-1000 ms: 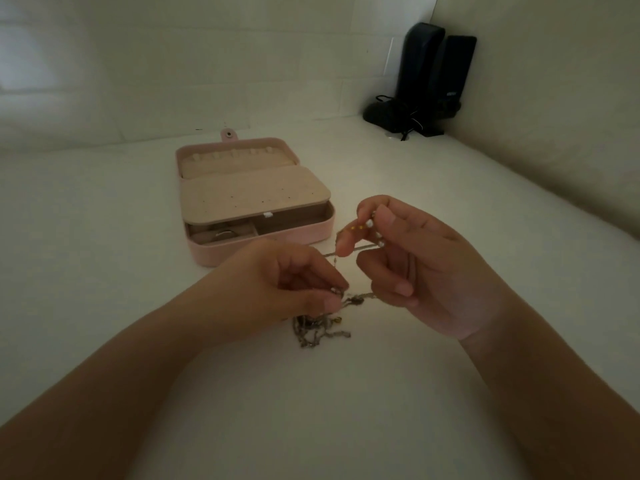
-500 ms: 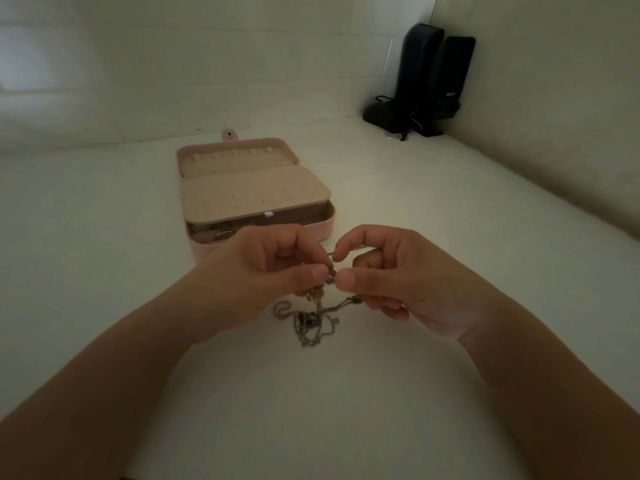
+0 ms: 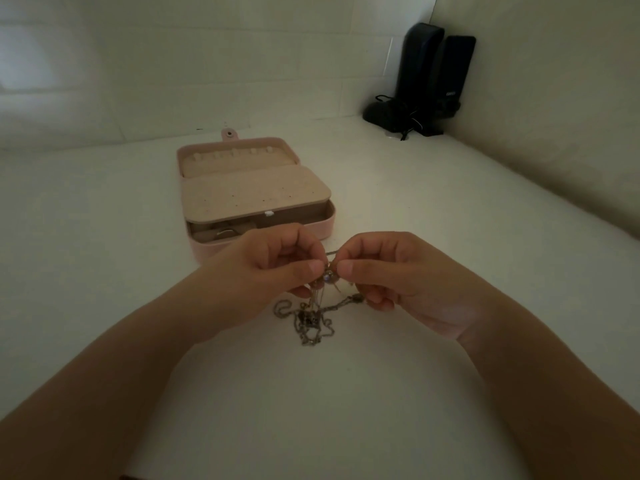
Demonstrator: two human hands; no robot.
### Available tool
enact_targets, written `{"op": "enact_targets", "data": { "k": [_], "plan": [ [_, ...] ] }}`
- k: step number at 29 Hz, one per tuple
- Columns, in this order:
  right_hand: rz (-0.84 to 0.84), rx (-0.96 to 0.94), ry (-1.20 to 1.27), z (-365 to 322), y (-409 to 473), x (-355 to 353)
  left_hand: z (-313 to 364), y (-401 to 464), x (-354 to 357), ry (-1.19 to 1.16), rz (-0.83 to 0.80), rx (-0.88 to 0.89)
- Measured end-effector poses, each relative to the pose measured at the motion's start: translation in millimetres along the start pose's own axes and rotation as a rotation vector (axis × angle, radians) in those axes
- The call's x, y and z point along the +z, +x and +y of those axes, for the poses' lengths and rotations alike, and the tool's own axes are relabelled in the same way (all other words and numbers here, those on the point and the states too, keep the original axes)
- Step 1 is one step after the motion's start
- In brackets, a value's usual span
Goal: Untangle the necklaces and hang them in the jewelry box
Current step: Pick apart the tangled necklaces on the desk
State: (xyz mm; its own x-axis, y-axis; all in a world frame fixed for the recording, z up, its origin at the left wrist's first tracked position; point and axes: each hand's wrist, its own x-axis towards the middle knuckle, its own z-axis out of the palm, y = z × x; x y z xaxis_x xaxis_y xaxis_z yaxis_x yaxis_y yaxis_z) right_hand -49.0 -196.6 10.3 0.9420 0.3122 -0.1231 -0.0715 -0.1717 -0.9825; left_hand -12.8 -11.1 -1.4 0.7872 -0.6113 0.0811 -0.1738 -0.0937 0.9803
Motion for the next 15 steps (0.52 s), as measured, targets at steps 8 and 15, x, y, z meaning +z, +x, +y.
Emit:
{"op": "enact_targets", "data": {
  "k": [8,15],
  "plan": [
    [-0.006,0.016,-0.037,1.1,1.2,2.8,-5.9,-0.1,-4.6,0.130,0.023,0.067],
    [0.022,0.044,-0.034,-1.0,0.3,0.9,-1.9,-1.0,-4.5,-0.066,0.019,0.097]
  ]
}}
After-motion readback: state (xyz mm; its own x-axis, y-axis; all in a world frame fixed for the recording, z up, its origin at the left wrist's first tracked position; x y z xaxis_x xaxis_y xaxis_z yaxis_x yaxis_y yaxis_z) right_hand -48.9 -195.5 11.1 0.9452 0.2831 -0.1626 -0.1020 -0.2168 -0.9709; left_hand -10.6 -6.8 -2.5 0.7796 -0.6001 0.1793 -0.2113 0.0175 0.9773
